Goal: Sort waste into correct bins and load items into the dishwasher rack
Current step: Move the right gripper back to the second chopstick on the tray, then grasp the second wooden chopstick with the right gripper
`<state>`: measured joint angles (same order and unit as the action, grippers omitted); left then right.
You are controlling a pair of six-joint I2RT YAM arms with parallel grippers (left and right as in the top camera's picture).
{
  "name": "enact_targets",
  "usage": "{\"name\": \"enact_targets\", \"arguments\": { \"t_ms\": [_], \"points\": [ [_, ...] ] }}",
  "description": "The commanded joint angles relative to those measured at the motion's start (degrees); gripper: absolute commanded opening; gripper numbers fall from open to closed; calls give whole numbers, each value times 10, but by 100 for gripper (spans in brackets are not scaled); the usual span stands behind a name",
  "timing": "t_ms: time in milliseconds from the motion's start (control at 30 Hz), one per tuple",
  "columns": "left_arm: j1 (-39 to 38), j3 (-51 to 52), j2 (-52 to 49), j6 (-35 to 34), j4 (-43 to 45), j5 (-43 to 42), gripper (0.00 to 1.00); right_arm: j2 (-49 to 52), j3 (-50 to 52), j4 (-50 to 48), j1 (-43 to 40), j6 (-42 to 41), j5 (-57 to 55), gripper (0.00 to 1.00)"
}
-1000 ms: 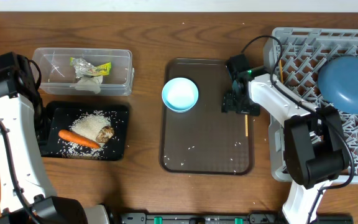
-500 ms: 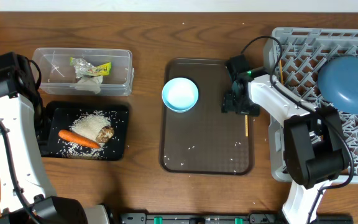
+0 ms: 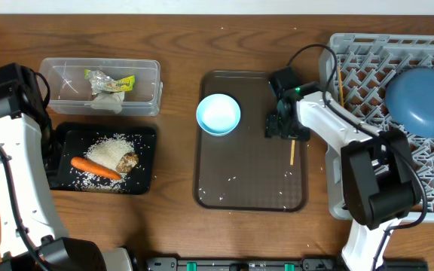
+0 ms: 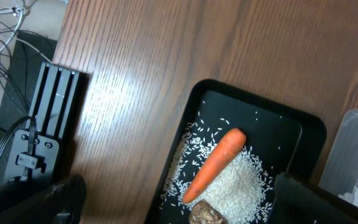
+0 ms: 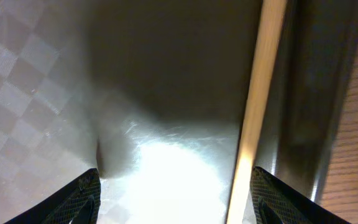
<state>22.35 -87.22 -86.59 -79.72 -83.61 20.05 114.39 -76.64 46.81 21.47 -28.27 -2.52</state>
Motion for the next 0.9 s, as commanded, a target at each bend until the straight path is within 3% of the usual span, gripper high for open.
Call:
{"name": "enact_targets", "arguments": {
  "t_ms": [0,433,867],
  "points": [
    [2,1,-3,-7,-3,9,98,11,7,-1,12,-9,-3,70],
    [2,1,-3,-7,-3,9,98,11,7,3,9,-75,-64,67],
    [2,1,-3,-7,-3,9,98,60,7,-33,-10,-72,-58,63]
  ]
}}
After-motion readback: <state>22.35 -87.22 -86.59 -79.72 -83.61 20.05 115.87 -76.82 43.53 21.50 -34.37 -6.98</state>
